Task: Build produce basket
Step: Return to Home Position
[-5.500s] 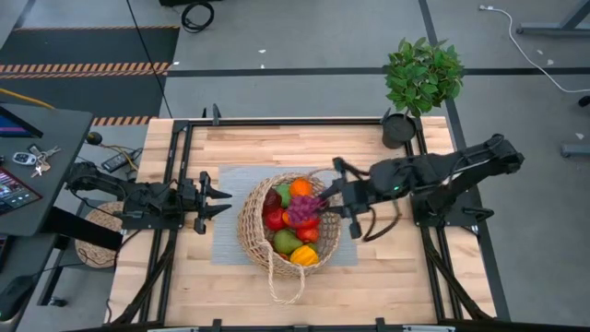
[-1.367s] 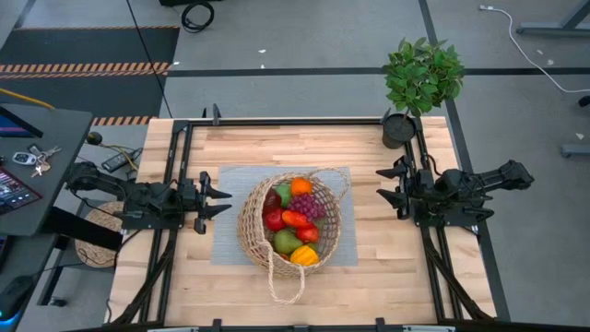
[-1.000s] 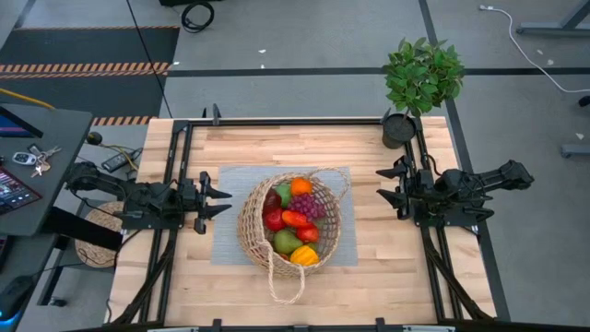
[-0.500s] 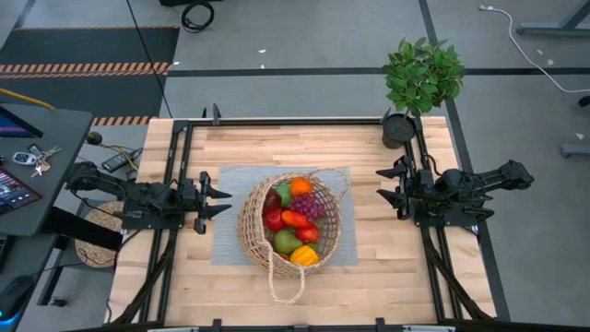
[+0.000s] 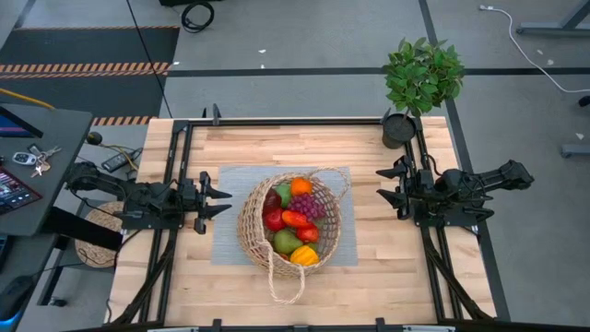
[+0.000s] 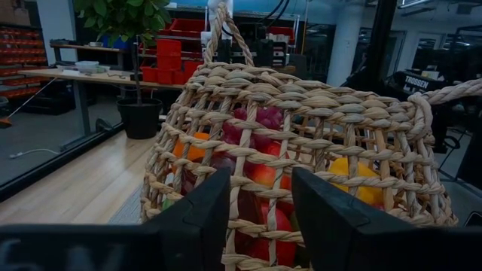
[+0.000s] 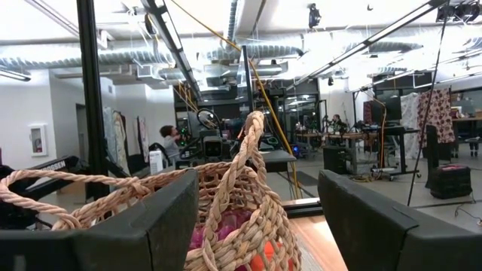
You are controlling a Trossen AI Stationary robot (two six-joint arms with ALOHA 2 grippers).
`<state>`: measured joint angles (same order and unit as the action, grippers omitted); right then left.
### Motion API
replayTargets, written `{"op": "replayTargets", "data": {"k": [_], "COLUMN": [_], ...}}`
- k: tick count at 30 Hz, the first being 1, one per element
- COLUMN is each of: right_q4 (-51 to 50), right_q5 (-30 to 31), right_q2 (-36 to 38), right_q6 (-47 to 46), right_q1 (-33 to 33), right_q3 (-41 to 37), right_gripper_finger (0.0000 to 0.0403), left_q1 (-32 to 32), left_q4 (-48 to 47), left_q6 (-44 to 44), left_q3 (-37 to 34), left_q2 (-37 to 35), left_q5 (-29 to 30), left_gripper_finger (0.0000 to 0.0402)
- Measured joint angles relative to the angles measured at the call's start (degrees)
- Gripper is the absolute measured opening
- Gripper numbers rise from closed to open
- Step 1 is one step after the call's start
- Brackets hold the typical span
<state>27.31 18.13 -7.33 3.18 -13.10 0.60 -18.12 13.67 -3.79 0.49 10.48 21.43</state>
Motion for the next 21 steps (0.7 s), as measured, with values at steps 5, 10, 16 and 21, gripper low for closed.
{"op": "replayTargets", "data": {"k": [5,10,16,21], "right_q4": [0.0,0.0,0.0,0.0], "right_q5": [0.0,0.0,-0.02,-0.02], "right_q2": [0.0,0.0,0.0,0.0], "right_q6": [-0.02,-0.02,-0.02,-0.02], "right_q1": [0.02,0.0,0.01,0.0], "right_q3": [0.0,0.0,0.0,0.0], "right_gripper_finger": [0.0274,0.0274,0.0274,0.0274], "left_q1": [0.01,-0.01,-0.01,-0.01], "left_q4": [0.02,0.01,0.0,0.0], "left_q6": [0.0,0.02,0.02,0.0], "left_q3": [0.0,0.01,0.02,0.0], "left_q2": [0.0,0.0,0.0,0.0], "left_q5": [0.0,-0.01,-0.02,-0.01], "left_gripper_finger": [0.0153,0.0148,0.0151,0.0152]}}
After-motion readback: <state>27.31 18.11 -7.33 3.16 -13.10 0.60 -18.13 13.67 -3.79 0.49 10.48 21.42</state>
